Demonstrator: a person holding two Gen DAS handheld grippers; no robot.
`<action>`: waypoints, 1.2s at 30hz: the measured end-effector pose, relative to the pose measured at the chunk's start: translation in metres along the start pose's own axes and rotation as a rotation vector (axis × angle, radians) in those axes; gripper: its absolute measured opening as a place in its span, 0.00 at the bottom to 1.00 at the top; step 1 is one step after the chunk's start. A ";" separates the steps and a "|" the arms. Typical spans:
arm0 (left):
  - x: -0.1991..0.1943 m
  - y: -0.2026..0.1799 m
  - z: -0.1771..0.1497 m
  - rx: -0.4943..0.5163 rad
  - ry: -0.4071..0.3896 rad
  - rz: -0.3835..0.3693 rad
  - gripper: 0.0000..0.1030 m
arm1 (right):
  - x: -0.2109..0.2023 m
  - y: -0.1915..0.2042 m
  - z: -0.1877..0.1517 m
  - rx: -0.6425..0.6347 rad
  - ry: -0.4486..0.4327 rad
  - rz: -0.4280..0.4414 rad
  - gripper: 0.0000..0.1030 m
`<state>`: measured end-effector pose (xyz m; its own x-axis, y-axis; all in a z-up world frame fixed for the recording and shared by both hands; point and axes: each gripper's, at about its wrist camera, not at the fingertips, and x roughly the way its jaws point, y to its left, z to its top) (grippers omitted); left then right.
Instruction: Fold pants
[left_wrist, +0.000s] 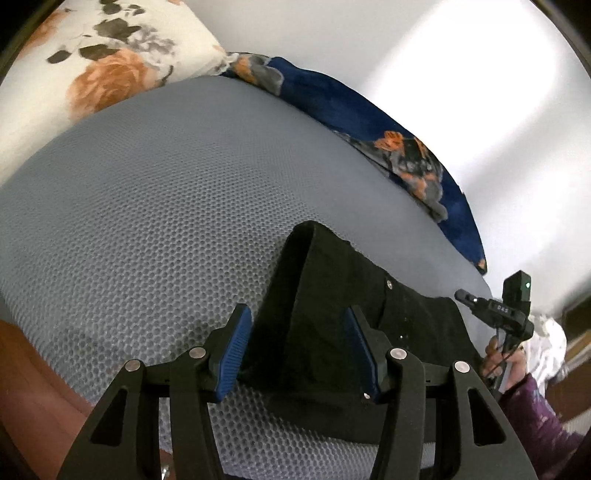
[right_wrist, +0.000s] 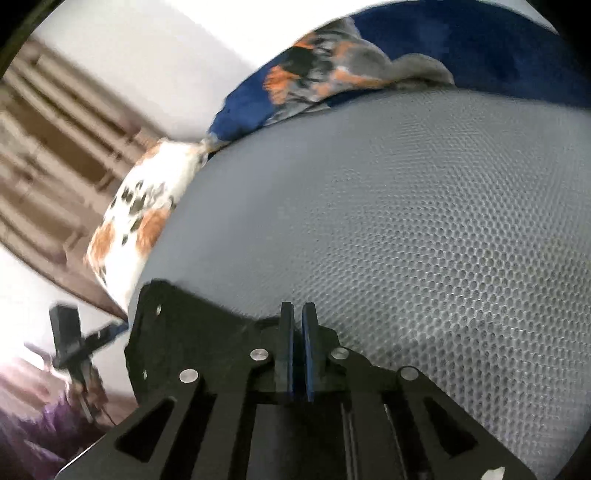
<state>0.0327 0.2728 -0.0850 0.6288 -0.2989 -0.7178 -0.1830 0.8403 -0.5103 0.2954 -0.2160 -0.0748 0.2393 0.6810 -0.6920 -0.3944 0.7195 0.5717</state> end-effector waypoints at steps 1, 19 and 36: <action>0.002 0.001 0.003 0.004 0.017 -0.004 0.52 | -0.002 0.005 -0.001 -0.039 0.012 -0.034 0.21; 0.063 -0.032 0.046 0.262 0.191 -0.112 0.47 | 0.029 0.016 -0.018 -0.122 0.070 -0.088 0.28; 0.085 -0.051 0.062 0.405 0.183 -0.058 0.18 | 0.025 0.020 -0.025 -0.122 -0.074 -0.164 0.08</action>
<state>0.1429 0.2329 -0.0908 0.4787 -0.3953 -0.7840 0.1819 0.9182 -0.3519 0.2714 -0.1885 -0.0917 0.3723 0.5672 -0.7346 -0.4480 0.8030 0.3930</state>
